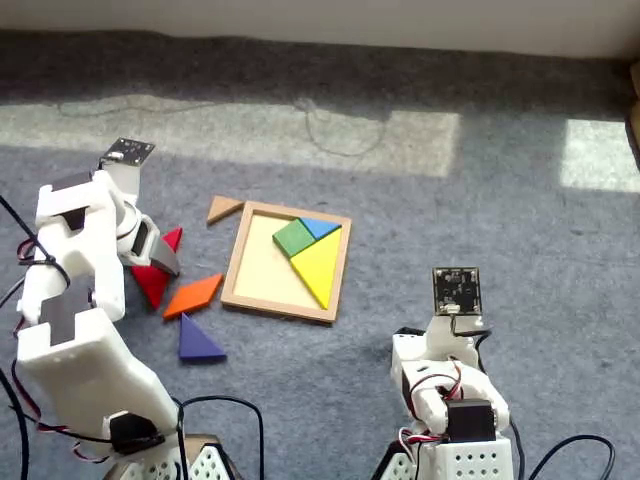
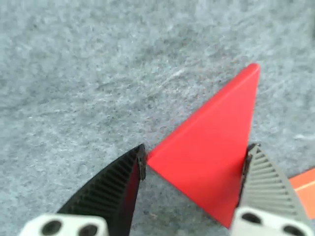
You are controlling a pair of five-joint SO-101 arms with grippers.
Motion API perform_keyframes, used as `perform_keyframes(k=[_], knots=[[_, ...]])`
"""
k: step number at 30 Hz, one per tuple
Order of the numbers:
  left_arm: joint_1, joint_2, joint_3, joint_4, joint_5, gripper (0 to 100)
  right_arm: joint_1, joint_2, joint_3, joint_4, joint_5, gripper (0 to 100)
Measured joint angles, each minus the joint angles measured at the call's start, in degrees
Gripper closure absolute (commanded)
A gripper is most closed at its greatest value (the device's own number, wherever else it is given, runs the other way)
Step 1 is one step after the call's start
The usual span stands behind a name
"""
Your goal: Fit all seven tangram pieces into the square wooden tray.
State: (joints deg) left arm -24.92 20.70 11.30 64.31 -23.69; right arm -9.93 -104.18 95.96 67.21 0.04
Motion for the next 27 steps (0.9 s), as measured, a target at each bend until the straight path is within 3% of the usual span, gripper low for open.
perform_keyframes(k=[11, 20, 27], knots=[[2.5, 0.0, -0.2, 0.1, -4.1, 85, 0.0, 0.0, 0.0, 0.0, 0.0, 99.2], [6.3, -1.2, -0.2, 4.3, -4.5, 90, 0.0, 0.0, 0.0, 0.0, 0.0, 99.2], [10.0, -13.9, 2.5, 9.3, -2.6, 90, 0.0, 0.0, 0.0, 0.0, 0.0, 99.2]])
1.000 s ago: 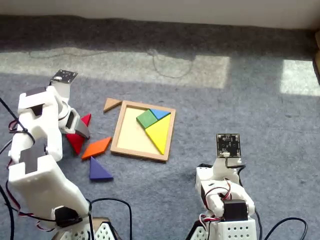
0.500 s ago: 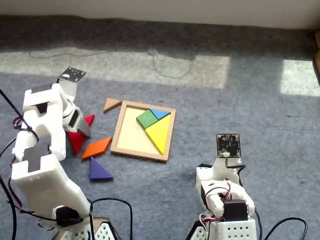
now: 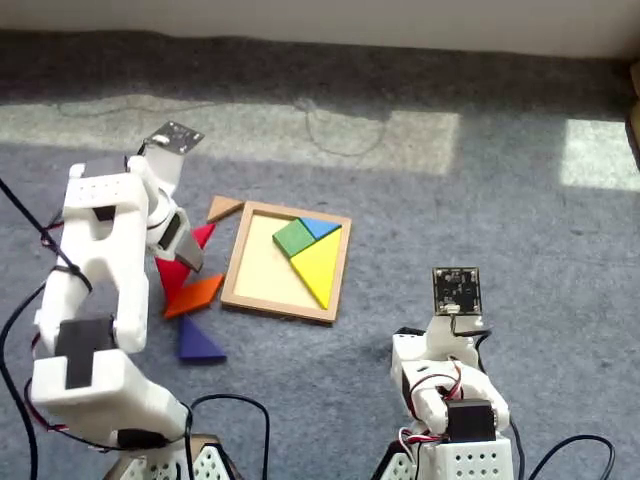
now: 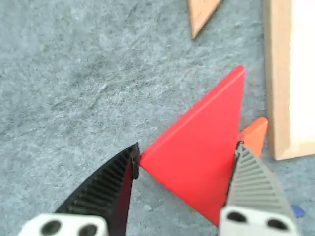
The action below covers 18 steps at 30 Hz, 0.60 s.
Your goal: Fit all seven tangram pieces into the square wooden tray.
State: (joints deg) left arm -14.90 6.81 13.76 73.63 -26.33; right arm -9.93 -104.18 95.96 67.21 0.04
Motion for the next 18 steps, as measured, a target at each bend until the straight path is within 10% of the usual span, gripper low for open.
perform_keyframes(k=[18], knots=[[18.7, -18.5, 11.3, 1.4, 0.0, 90, 0.0, 0.0, 0.0, 0.0, 0.0, 99.2]])
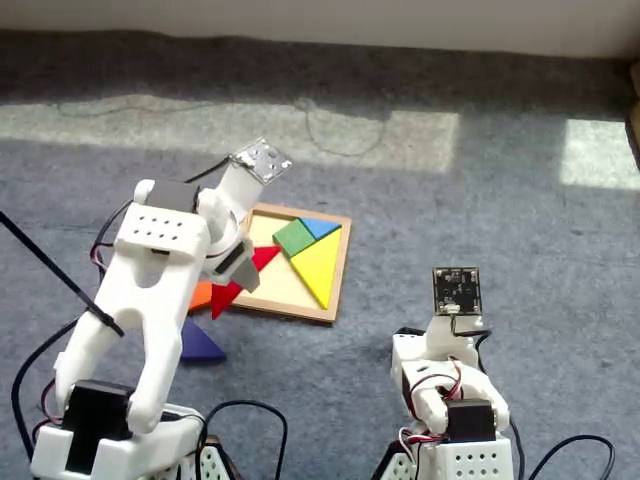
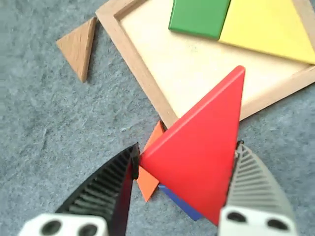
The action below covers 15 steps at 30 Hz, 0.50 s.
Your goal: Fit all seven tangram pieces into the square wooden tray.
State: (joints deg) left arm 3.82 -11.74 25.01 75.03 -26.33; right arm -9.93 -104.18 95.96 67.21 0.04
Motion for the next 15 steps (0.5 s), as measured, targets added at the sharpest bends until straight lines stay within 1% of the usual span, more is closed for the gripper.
perform_keyframes(k=[2, 8, 13, 15], knots=[[1.0, 0.0, 0.0, -0.5, -0.7, 90, 0.0, 0.0, 0.0, 0.0, 0.0, 99.2], [3.4, 0.0, 0.4, -1.7, -12.3, 89, 0.0, 0.0, 0.0, 0.0, 0.0, 99.2], [6.2, 0.0, 0.4, -5.3, -17.9, 89, 0.0, 0.0, 0.0, 0.0, 0.0, 99.2], [7.1, 1.1, 0.4, -6.2, -19.4, 85, 0.0, 0.0, 0.0, 0.0, 0.0, 99.2]])
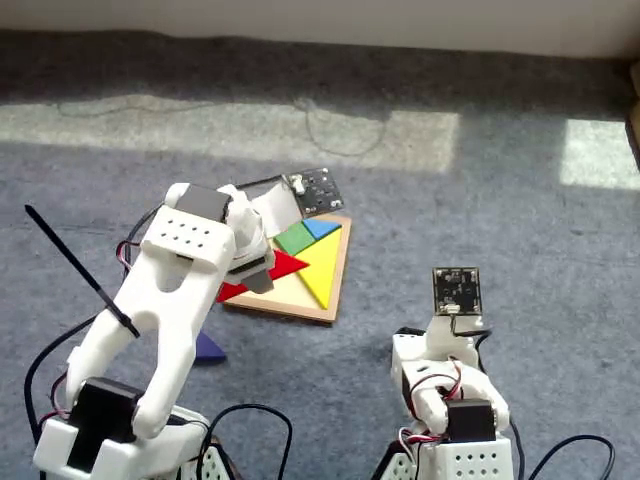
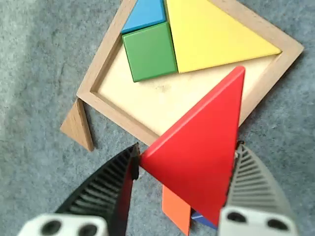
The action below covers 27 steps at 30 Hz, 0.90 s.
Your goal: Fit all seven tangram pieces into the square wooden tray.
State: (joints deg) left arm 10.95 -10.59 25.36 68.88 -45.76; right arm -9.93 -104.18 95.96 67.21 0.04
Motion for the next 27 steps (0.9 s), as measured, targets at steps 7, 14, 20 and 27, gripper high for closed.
perform_keyframes(k=[7, 14, 20, 27], knots=[[1.2, 10.8, -2.1, -0.5, 1.8, 72, 0.0, 0.0, 0.0, 0.0, 0.0, 99.2], [1.1, 12.1, -6.8, -0.6, 9.1, 72, 0.0, 0.0, 0.0, 0.0, 0.0, 99.2], [1.5, 12.5, -6.8, -0.7, 12.4, 74, 0.0, 0.0, 0.0, 0.0, 0.0, 99.2], [1.6, 12.8, -6.8, -0.7, 13.3, 93, 0.0, 0.0, 0.0, 0.0, 0.0, 99.2]])
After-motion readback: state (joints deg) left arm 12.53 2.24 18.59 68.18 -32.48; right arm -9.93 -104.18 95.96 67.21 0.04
